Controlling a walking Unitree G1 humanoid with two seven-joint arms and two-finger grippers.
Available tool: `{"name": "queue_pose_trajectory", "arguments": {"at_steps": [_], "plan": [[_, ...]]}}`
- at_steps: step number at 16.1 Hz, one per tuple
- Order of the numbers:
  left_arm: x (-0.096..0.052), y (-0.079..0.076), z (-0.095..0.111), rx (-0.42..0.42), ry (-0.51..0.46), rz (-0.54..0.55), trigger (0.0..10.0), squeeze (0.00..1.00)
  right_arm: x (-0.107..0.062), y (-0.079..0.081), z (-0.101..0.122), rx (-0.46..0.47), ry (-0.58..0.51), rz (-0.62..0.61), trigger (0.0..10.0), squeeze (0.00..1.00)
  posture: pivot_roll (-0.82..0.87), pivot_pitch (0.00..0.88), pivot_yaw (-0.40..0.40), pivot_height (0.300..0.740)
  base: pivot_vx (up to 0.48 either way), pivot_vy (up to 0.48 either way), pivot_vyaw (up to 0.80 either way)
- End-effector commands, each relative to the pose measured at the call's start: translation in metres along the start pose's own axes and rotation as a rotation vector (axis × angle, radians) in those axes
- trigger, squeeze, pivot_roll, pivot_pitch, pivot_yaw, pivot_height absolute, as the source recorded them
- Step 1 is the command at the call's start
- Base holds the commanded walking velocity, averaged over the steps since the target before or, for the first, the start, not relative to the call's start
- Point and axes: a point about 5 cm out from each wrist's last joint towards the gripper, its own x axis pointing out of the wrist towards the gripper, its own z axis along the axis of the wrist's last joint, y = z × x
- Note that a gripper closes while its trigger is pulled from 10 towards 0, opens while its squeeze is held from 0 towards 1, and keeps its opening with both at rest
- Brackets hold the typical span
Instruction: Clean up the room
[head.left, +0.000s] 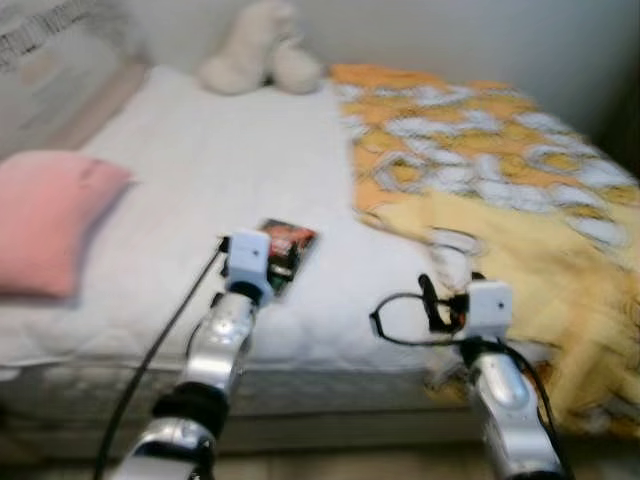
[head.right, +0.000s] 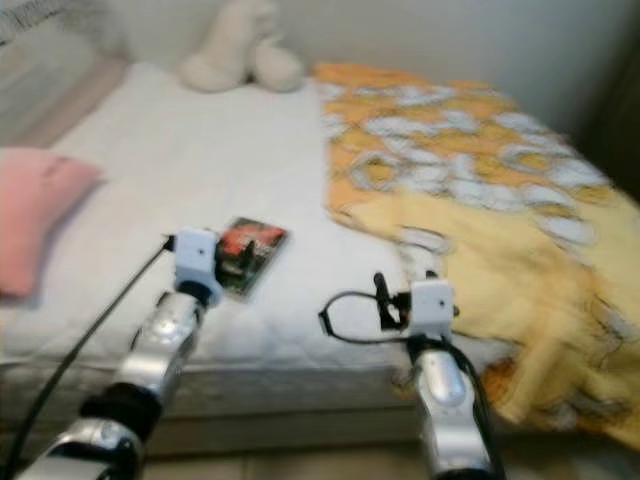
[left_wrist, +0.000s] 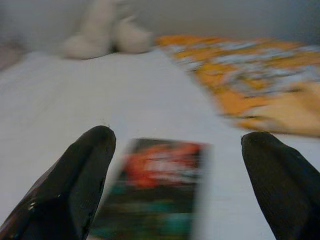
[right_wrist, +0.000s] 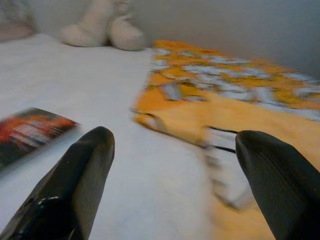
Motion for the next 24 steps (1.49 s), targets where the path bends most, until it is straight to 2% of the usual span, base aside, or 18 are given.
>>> {"name": "queue_pose_trajectory", "arguments": {"at_steps": [1, 5, 7, 9, 10, 11, 13, 14, 15, 18, 20, 22, 23, 24], "plan": [[0.002, 0.000, 0.002, -0.017, 0.000, 0.018, 10.0, 0.00, 0.001, -0.001, 0.003, -0.015, -0.011, 0.013, 10.0, 0.00, 0.15, 0.000, -0.017, 0.740, 0.480, 0.000, 0.00], [0.002, 0.001, 0.002, -0.020, -0.002, 0.025, 10.0, 0.00, 0.000, 0.000, 0.002, -0.015, -0.006, 0.025, 10.0, 0.00, 0.15, 0.000, -0.019, 0.740, 0.461, 0.000, 0.00], [0.003, 0.016, -0.001, 0.034, 0.030, 0.086, 10.0, 0.00, -0.007, 0.001, 0.001, 0.002, 0.003, 0.039, 10.0, 0.00, 0.14, 0.000, -0.028, 0.740, 0.461, 0.000, 0.00], [0.003, 0.042, -0.013, 0.056, 0.133, 0.176, 10.0, 0.00, -0.028, 0.003, -0.001, 0.002, 0.034, 0.092, 10.0, 0.00, 0.09, 0.057, -0.079, 0.740, 0.458, 0.000, 0.00], [0.003, 0.042, -0.013, 0.059, 0.133, 0.171, 10.0, 0.00, -0.033, 0.002, 0.000, -0.001, 0.037, 0.100, 10.0, 0.00, 0.08, 0.070, -0.087, 0.740, 0.454, 0.000, 0.00], [0.004, 0.041, -0.014, 0.075, 0.150, 0.149, 10.0, 0.00, -0.049, -0.002, -0.004, -0.013, 0.074, 0.115, 10.0, 0.00, 0.06, 0.113, -0.113, 0.740, 0.000, 0.000, 0.00], [0.005, 0.047, -0.021, 0.026, 0.220, 0.126, 10.0, 0.00, -0.088, -0.007, -0.011, -0.035, 0.173, 0.158, 10.0, 0.00, -0.04, 0.210, -0.182, 0.740, 0.000, 0.000, 0.00], [0.004, 0.048, -0.022, 0.042, 0.228, 0.128, 10.0, 0.00, -0.098, -0.009, -0.008, -0.038, 0.185, 0.164, 10.0, 0.00, -0.05, 0.223, -0.192, 0.740, 0.000, 0.000, 0.00], [0.001, 0.060, -0.026, 0.107, 0.271, 0.160, 10.0, 0.00, -0.112, -0.009, -0.003, -0.037, 0.213, 0.169, 10.0, 0.00, -0.10, 0.256, -0.206, 0.740, 0.000, 0.000, 0.00], [-0.011, 0.089, -0.032, 0.229, 0.327, 0.300, 10.0, 0.00, -0.130, -0.012, 0.002, -0.039, 0.265, 0.157, 10.0, 0.00, -0.14, 0.276, -0.208, 0.740, 0.000, 0.000, 0.00], [-0.015, 0.110, -0.024, 0.248, 0.280, 0.401, 10.0, 0.00, -0.138, -0.013, 0.004, -0.038, 0.294, 0.152, 10.0, 0.00, -0.15, 0.276, -0.198, 0.740, 0.000, 0.000, 0.00], [-0.014, 0.121, -0.009, 0.255, 0.180, 0.426, 10.0, 0.00, -0.145, -0.012, 0.002, -0.035, 0.322, 0.152, 10.0, 0.00, -0.13, 0.270, -0.185, 0.740, 0.000, 0.000, 0.00], [-0.019, 0.128, -0.008, 0.243, 0.163, 0.453, 10.0, 0.00, -0.148, -0.010, 0.001, -0.031, 0.340, 0.165, 10.0, 0.00, -0.12, 0.266, -0.182, 0.740, 0.000, 0.000, 0.00], [-0.030, 0.141, -0.018, 0.186, 0.211, 0.519, 10.0, 0.00, -0.148, -0.008, 0.000, -0.028, 0.351, 0.178, 10.0, 0.00, -0.11, 0.263, -0.179, 0.740, 0.000, 0.000, 0.00]]}}
